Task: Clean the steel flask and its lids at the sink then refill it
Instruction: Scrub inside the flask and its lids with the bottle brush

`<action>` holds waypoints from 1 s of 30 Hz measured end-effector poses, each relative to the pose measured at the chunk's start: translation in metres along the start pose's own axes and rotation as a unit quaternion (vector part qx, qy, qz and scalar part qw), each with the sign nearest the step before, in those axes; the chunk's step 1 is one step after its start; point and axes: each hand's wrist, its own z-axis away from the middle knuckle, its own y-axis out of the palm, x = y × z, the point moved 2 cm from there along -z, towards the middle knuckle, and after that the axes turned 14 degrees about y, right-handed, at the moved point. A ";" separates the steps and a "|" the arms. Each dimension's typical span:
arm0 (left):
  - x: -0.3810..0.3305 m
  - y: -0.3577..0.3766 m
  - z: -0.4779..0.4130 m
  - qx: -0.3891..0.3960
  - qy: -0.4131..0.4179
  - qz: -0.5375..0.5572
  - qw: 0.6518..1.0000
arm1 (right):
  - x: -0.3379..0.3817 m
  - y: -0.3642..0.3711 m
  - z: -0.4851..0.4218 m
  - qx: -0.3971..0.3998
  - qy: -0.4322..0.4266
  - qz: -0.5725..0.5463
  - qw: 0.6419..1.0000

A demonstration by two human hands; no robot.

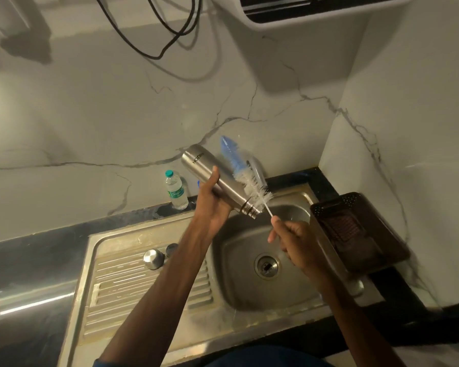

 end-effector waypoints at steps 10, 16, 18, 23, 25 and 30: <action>-0.006 -0.005 0.000 0.001 0.030 0.050 0.998 | 0.007 0.001 0.001 -0.051 0.020 0.034 0.998; -0.020 -0.007 0.000 0.013 0.010 0.104 0.994 | -0.005 0.001 0.012 0.094 0.110 -0.052 0.988; -0.015 -0.005 0.005 0.009 -0.009 0.115 0.993 | -0.003 0.002 0.013 0.112 0.129 -0.065 0.983; 0.003 0.002 0.014 -0.010 -0.058 0.152 0.987 | 0.018 0.009 0.010 0.129 0.096 -0.112 0.981; 0.000 0.006 0.010 -0.042 -0.062 0.193 0.978 | 0.010 0.010 0.016 0.134 0.091 -0.118 0.980; 0.007 0.008 0.005 -0.067 -0.083 0.256 0.961 | 0.005 0.002 0.023 0.142 0.089 -0.160 0.973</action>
